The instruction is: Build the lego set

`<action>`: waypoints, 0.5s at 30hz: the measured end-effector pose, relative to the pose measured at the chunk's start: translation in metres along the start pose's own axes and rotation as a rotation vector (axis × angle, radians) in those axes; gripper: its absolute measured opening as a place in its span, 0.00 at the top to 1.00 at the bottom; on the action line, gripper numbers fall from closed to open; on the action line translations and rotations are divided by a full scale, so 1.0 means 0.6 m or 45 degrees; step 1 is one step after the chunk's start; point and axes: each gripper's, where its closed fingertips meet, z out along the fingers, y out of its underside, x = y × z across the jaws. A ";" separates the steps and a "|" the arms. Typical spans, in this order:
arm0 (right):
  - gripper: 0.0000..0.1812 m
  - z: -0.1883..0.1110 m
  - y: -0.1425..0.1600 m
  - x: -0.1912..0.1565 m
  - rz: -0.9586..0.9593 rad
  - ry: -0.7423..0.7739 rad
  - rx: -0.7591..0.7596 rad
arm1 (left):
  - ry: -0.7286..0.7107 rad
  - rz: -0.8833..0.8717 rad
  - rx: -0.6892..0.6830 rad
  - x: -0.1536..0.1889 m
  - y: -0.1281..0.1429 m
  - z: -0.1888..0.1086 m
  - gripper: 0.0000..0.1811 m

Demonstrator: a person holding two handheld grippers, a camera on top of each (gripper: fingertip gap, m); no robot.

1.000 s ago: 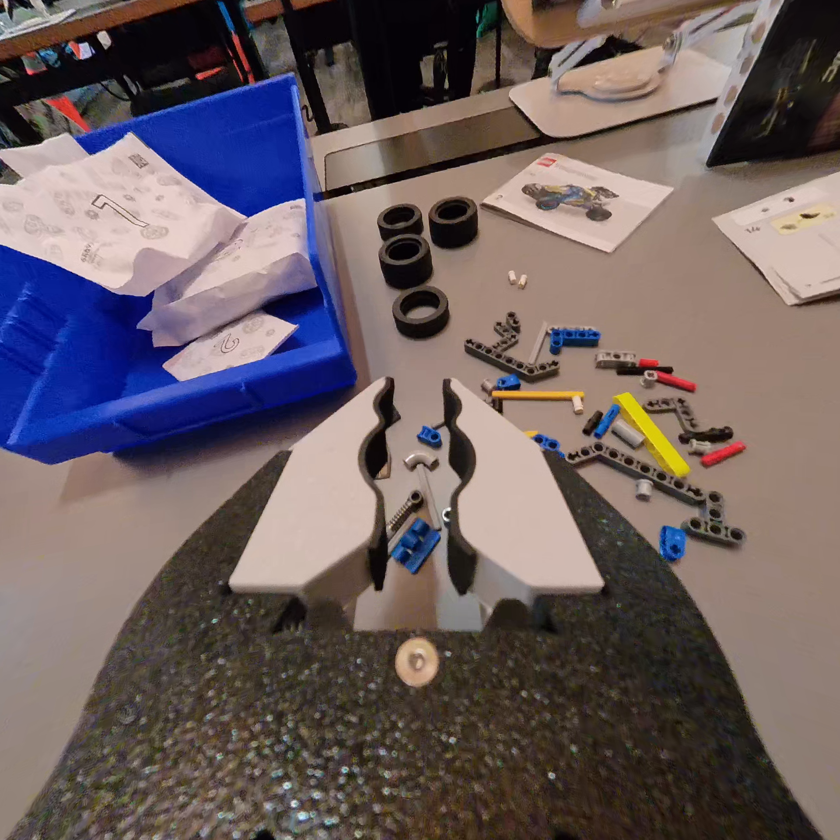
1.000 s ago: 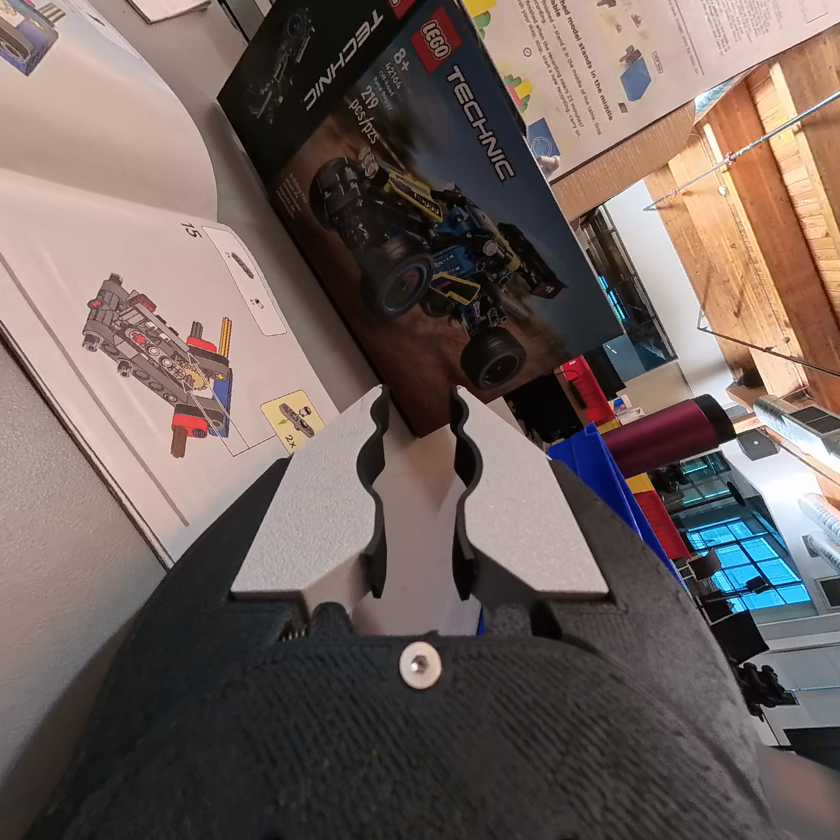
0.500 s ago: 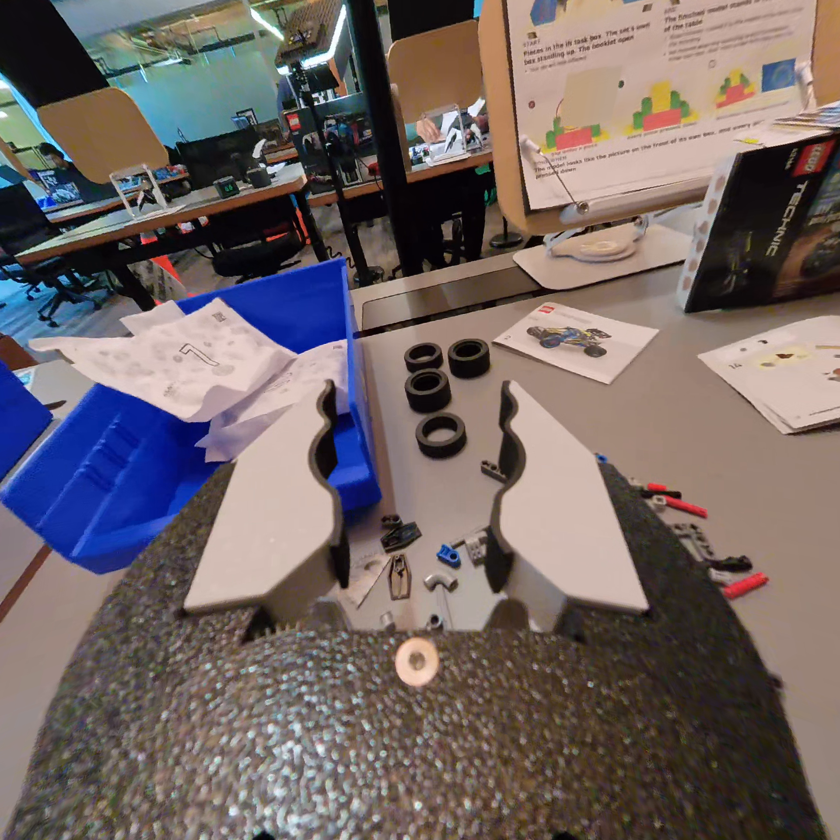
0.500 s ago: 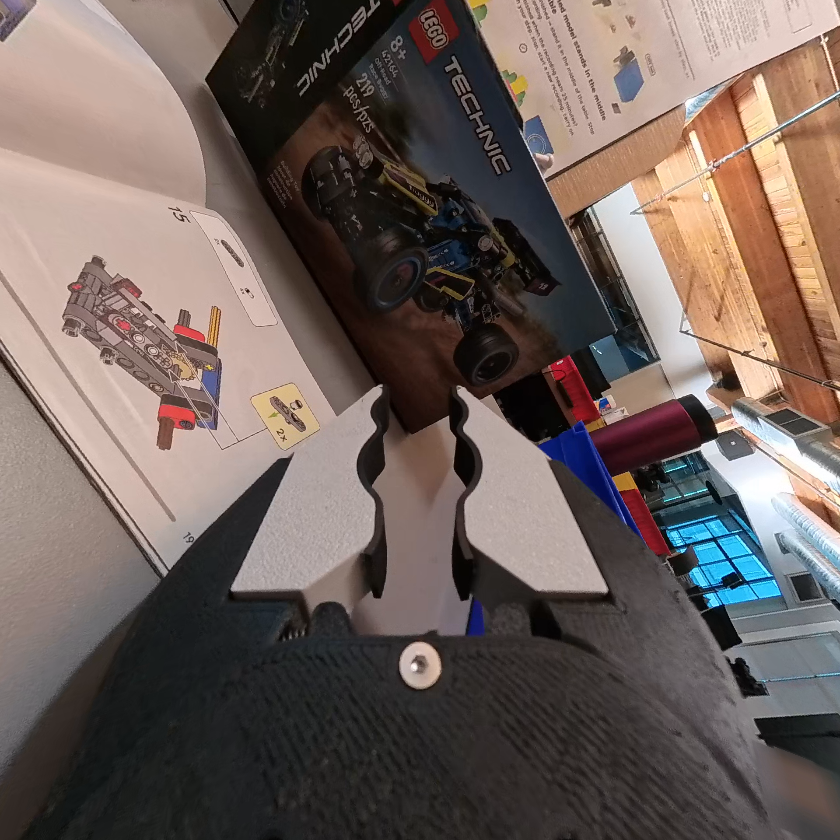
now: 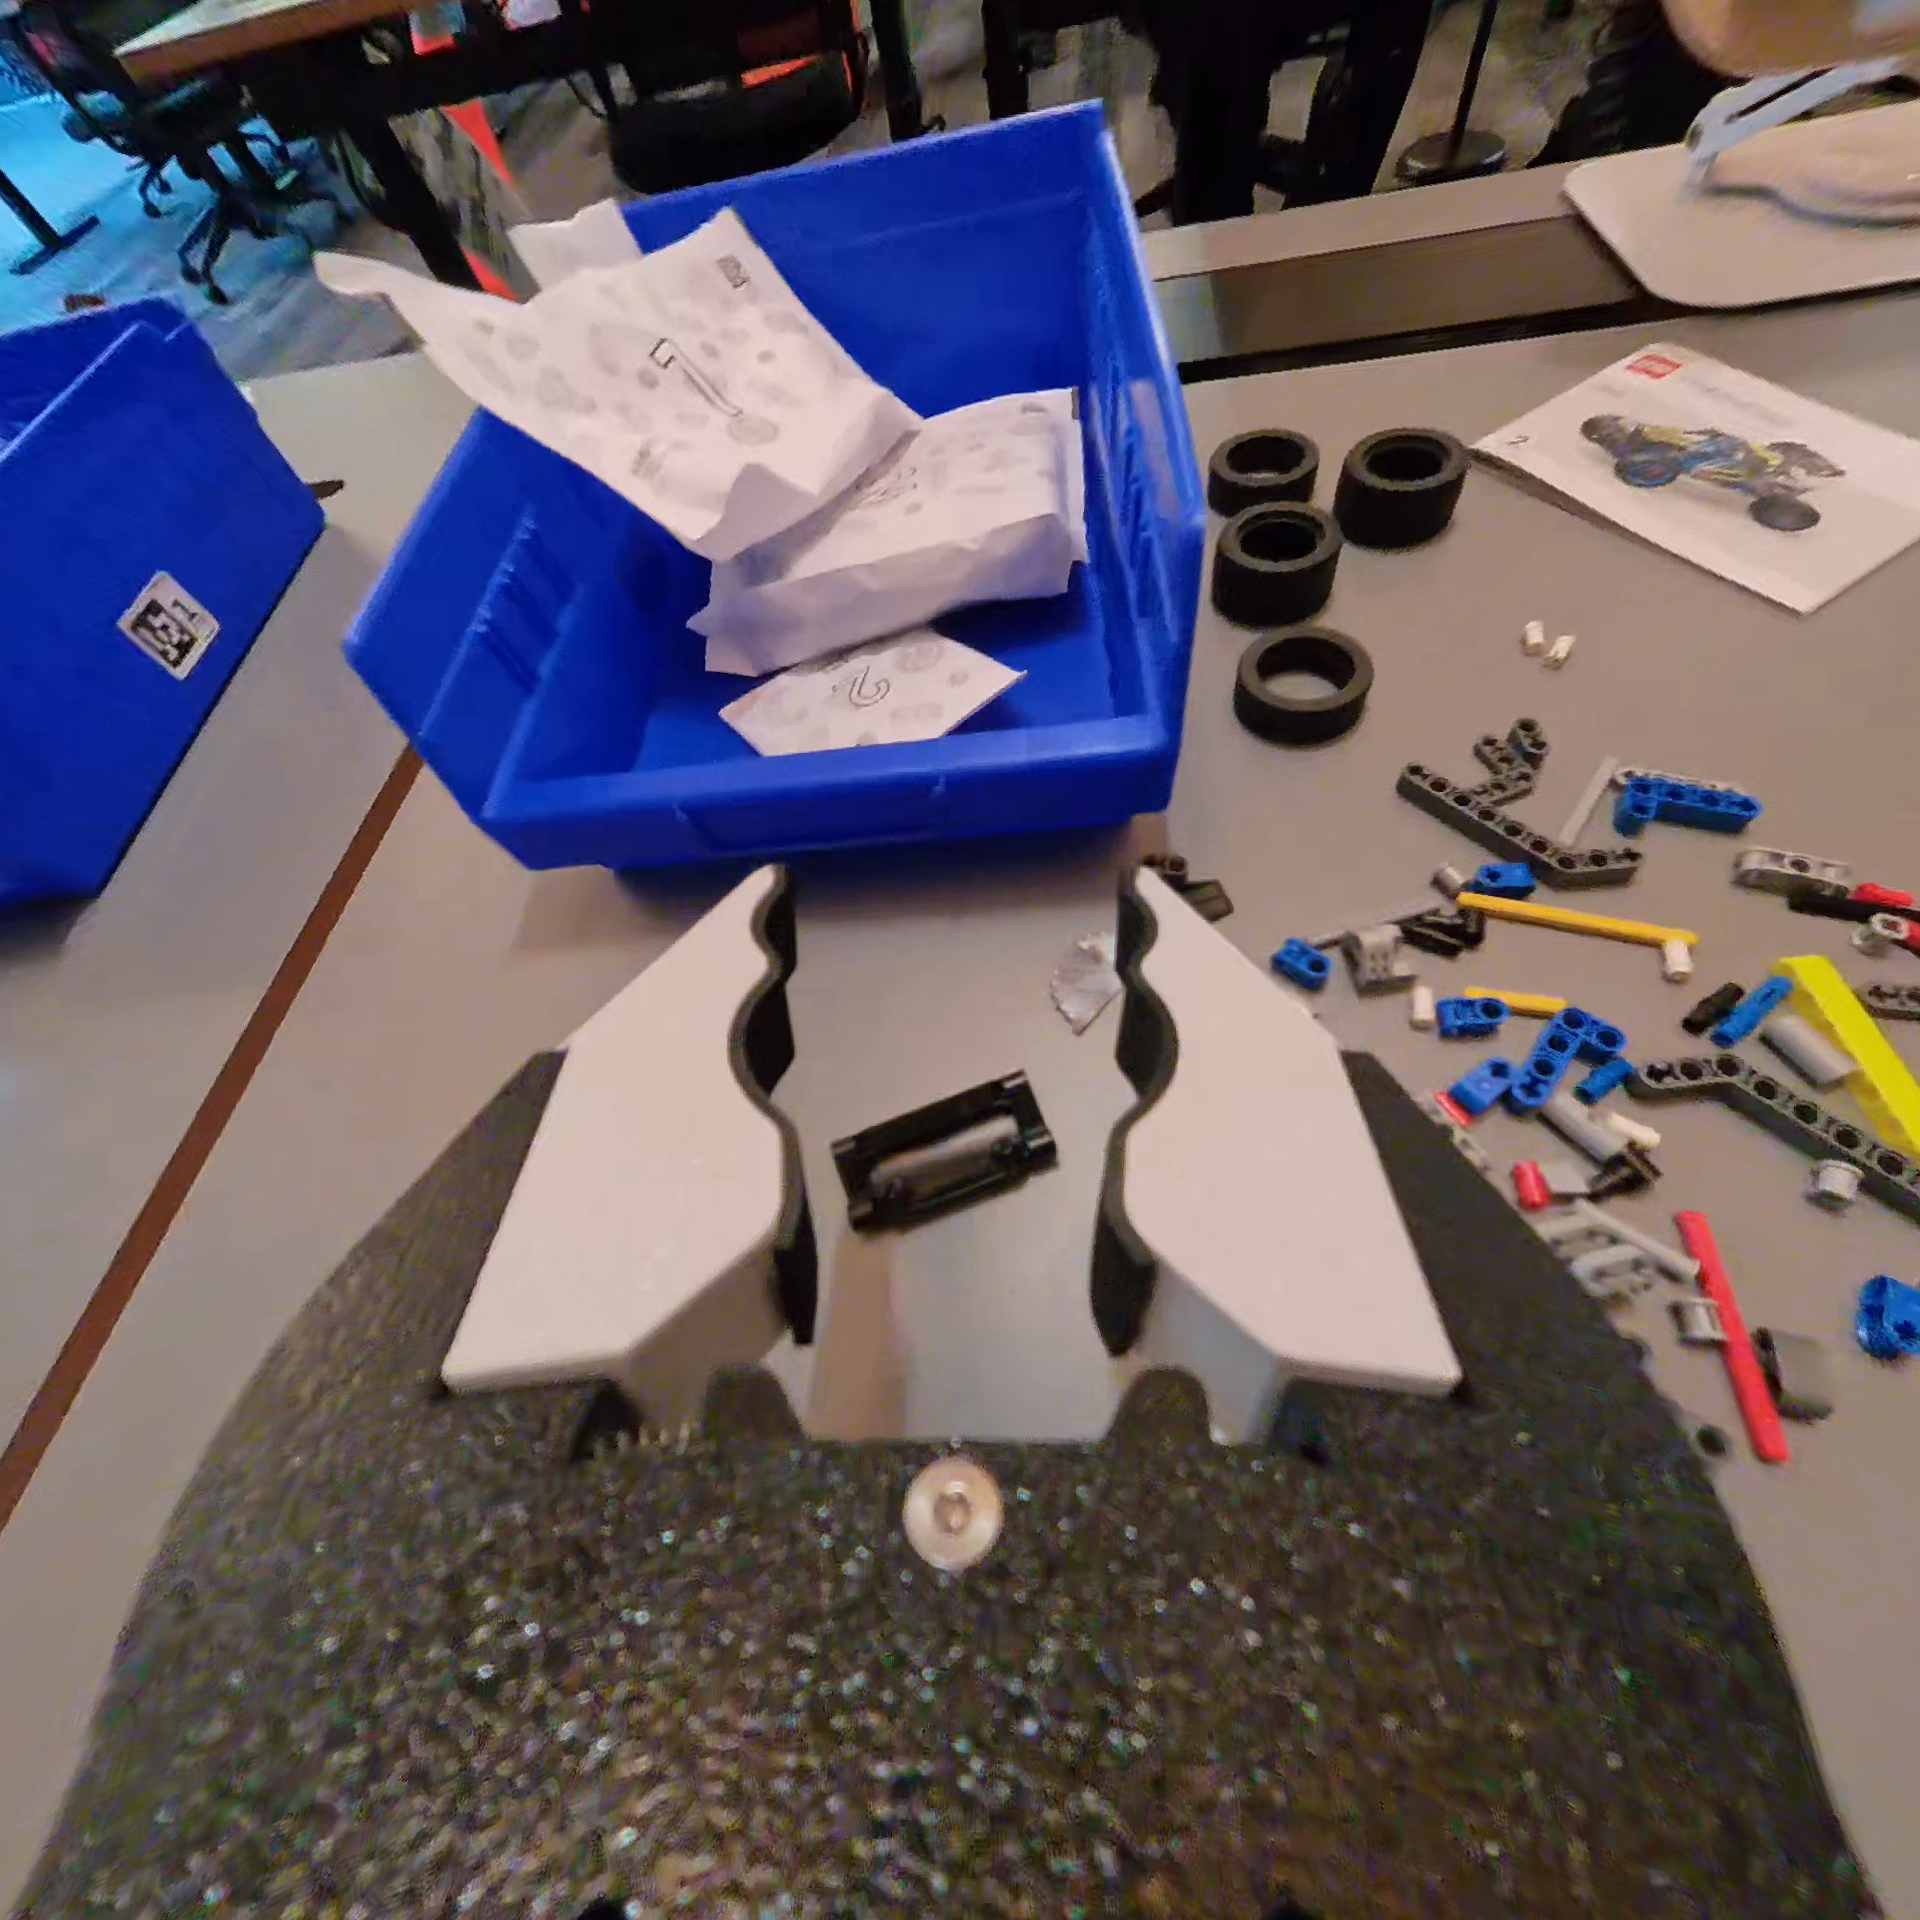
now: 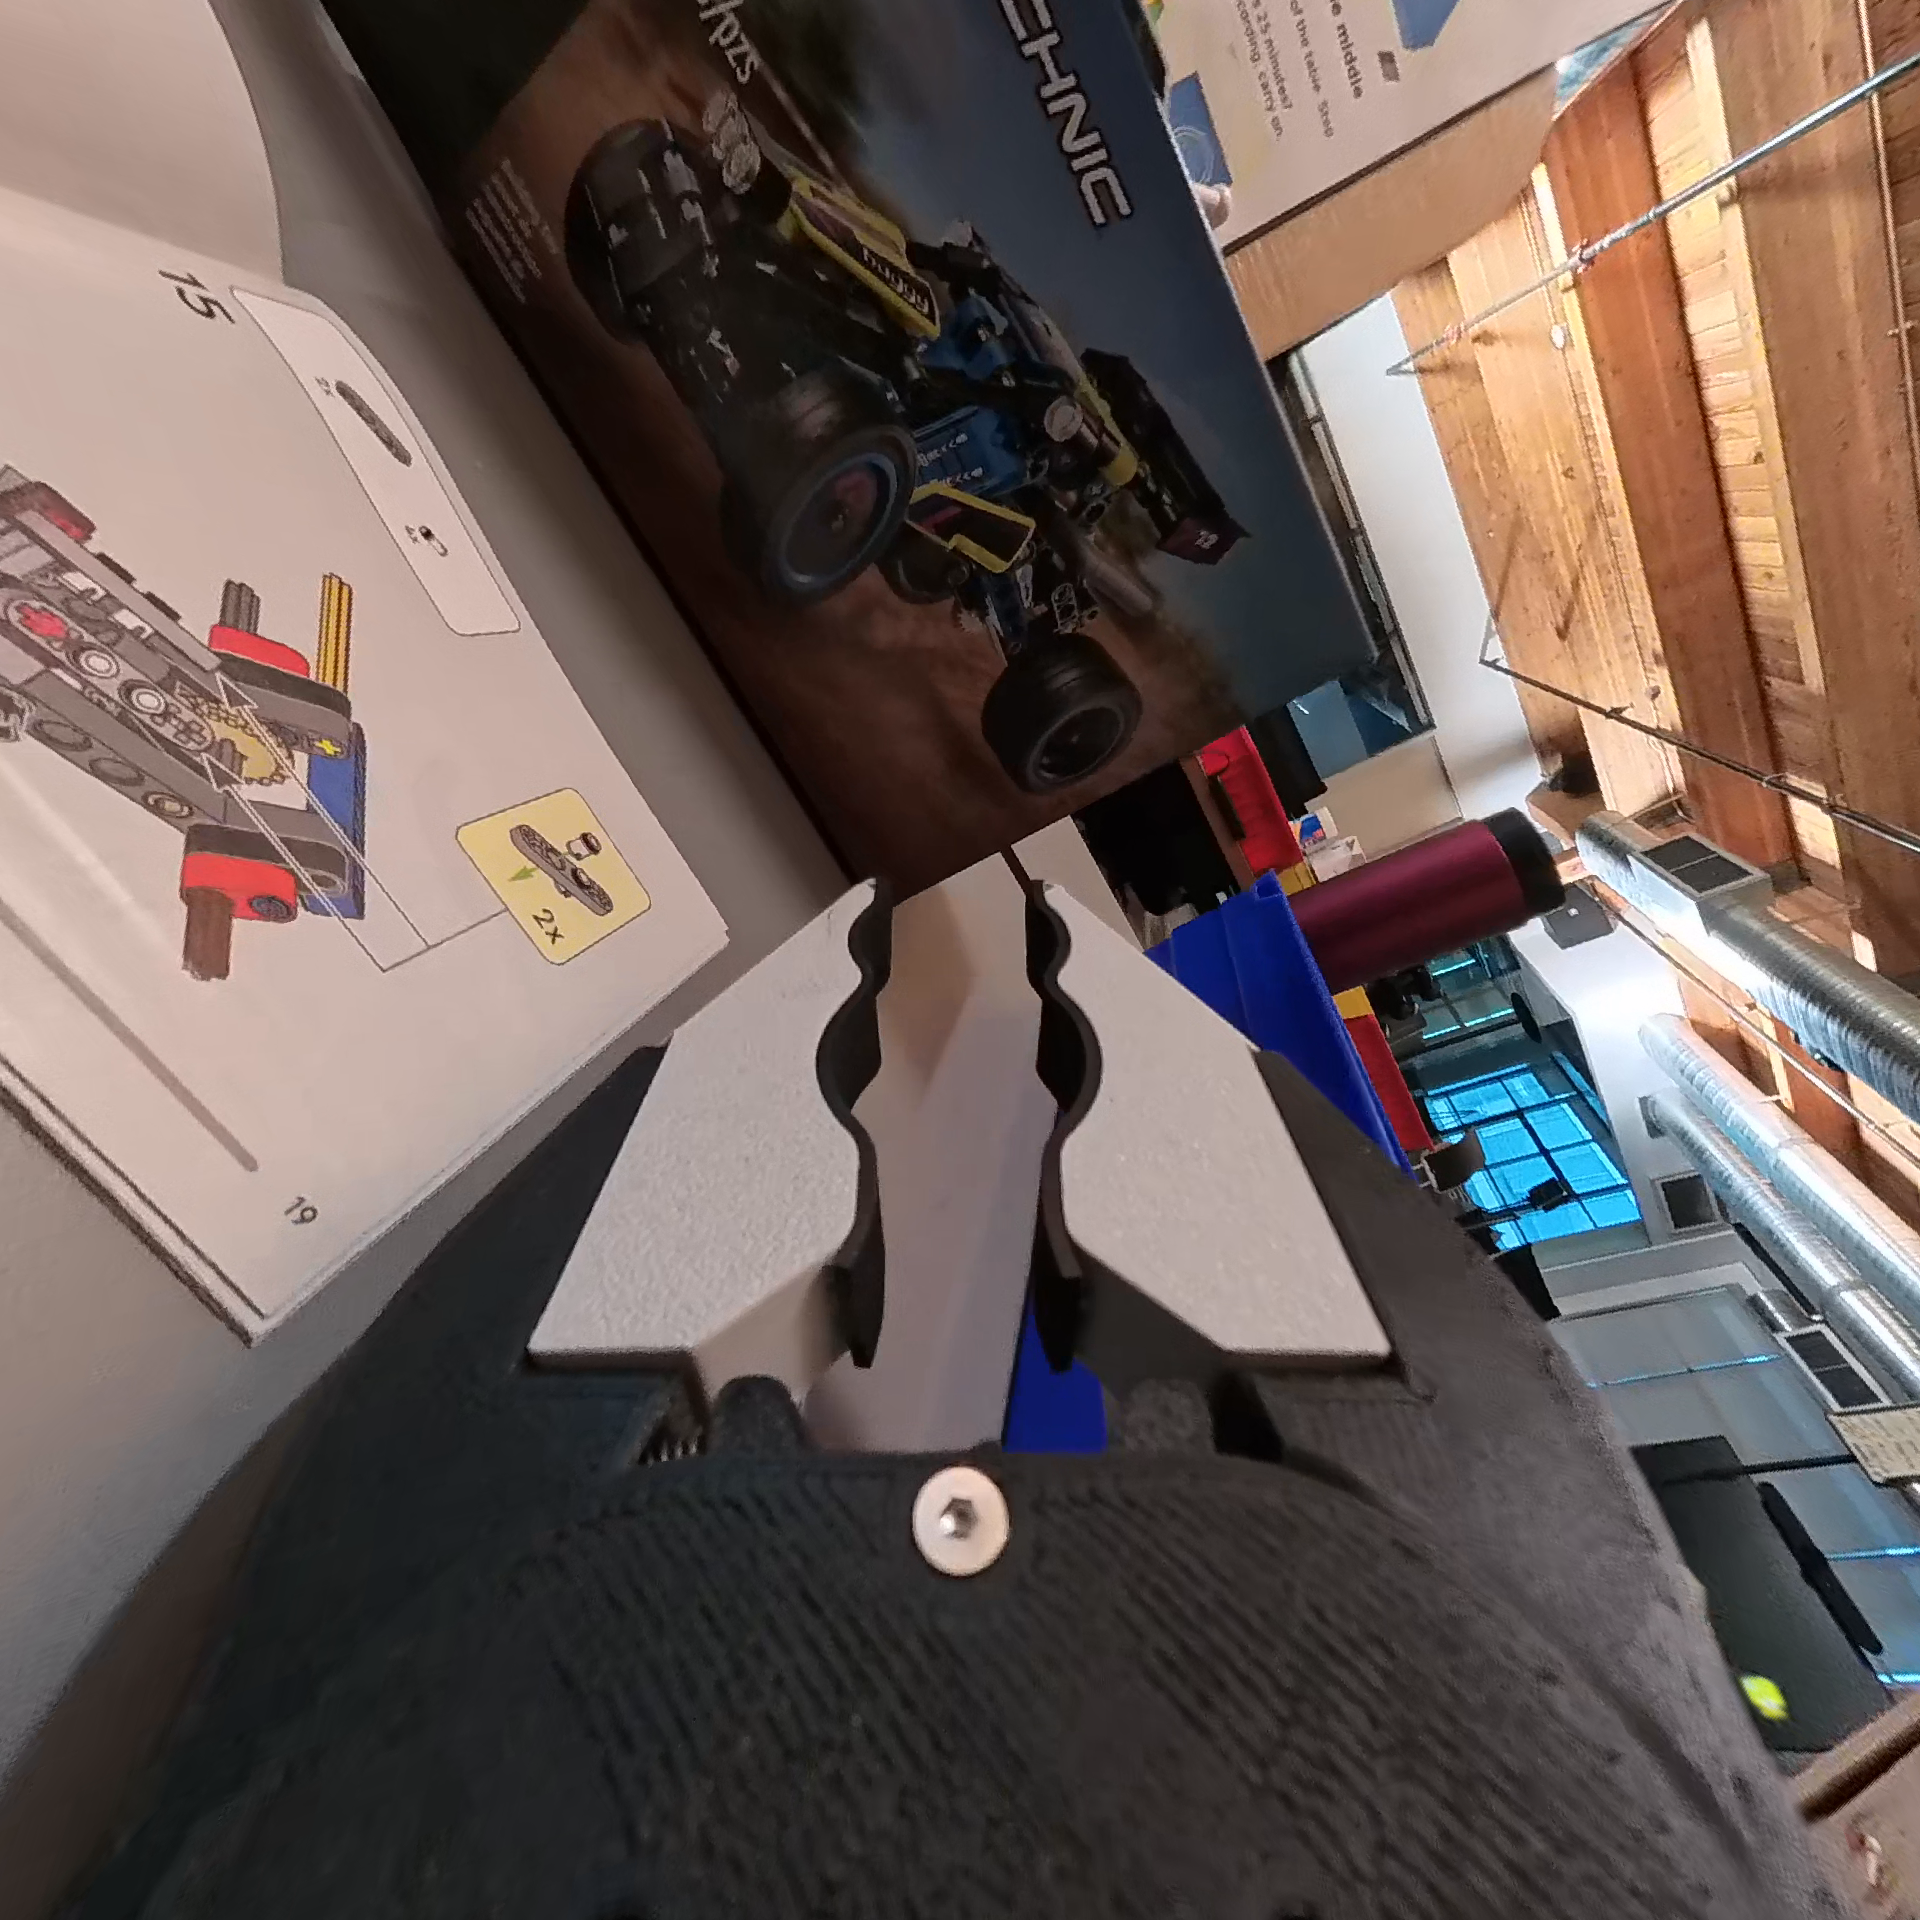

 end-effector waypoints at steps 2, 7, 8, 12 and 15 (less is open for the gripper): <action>0.87 0.001 0.003 -0.003 -0.045 0.003 -0.023 | -0.027 -0.028 -0.006 -0.016 0.005 -0.004 0.67; 0.87 0.002 -0.003 -0.020 -0.239 0.004 -0.048 | -0.137 -0.107 -0.021 -0.070 0.023 -0.025 0.69; 0.88 0.003 -0.005 -0.024 -0.281 0.005 -0.049 | -0.164 -0.116 -0.035 -0.083 0.032 -0.027 0.70; 0.88 0.004 -0.007 -0.026 -0.328 0.012 -0.054 | -0.094 -0.165 -0.197 -0.092 0.097 -0.011 0.75; 0.88 0.003 -0.002 -0.016 -0.279 0.039 -0.067 | 0.011 -0.177 -0.310 -0.073 0.132 0.007 0.79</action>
